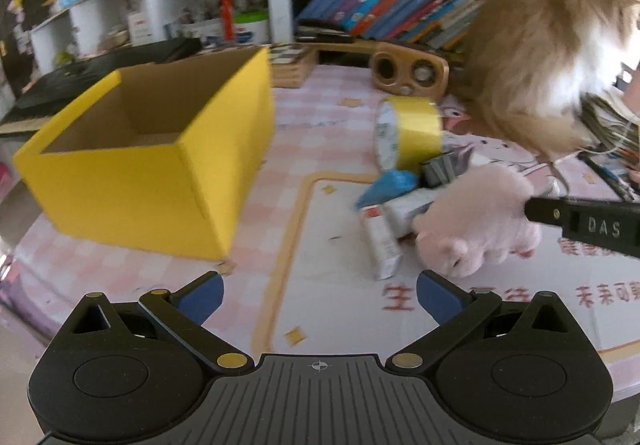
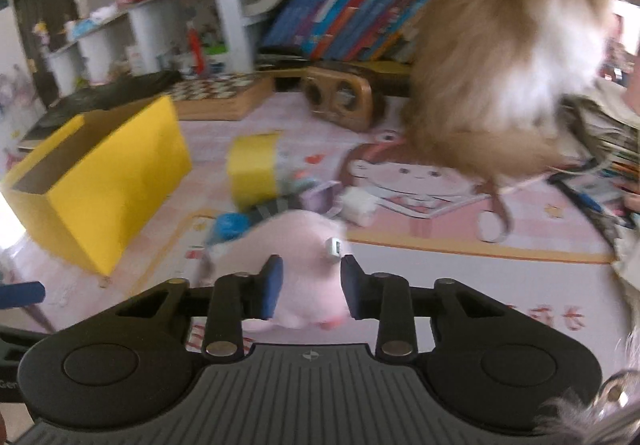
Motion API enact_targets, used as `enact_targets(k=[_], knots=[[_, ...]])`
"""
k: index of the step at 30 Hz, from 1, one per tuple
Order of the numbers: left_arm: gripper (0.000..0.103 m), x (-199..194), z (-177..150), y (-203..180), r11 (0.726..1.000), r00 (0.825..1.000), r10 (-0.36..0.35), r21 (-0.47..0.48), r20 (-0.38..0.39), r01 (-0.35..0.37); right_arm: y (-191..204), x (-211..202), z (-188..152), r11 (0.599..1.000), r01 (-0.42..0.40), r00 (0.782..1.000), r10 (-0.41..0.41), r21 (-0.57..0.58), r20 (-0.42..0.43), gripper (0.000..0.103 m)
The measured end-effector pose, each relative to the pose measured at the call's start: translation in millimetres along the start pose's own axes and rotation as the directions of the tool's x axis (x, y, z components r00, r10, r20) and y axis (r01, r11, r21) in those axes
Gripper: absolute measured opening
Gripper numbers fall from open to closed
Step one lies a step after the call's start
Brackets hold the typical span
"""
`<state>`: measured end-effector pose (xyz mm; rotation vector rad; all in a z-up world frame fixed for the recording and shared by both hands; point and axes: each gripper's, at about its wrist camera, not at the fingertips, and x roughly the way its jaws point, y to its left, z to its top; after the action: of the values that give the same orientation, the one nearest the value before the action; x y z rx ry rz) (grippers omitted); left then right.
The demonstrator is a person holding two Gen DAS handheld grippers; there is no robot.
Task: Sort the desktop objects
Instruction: 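Grasp the pink plush pig with the right gripper while the left approaches the small white box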
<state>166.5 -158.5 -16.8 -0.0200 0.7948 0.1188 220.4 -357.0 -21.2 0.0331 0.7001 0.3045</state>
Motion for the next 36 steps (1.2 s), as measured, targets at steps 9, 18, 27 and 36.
enact_targets(k=[9,18,27,36], knots=[[0.103,3,4,-23,0.998,0.999,-0.044,0.053,0.003,0.044,-34,-15,-4,0.994,0.04,0.999,-0.041,0.106,0.012,0.092],[0.103,-10,-1,-5,1.0,1.0,0.014,0.017,0.027,-0.014,-14,17,-2,0.995,-0.05,0.997,0.055,0.086,-0.06,0.103],[0.103,-21,-4,12,0.995,0.995,0.092,-0.029,0.035,-0.091,7,75,-13,0.996,-0.074,0.974,0.082,0.044,-0.211,0.103],[0.102,-7,1,-5,1.0,1.0,0.004,0.023,0.028,-0.005,-12,48,-4,0.999,-0.034,0.997,0.036,0.028,-0.073,0.092]])
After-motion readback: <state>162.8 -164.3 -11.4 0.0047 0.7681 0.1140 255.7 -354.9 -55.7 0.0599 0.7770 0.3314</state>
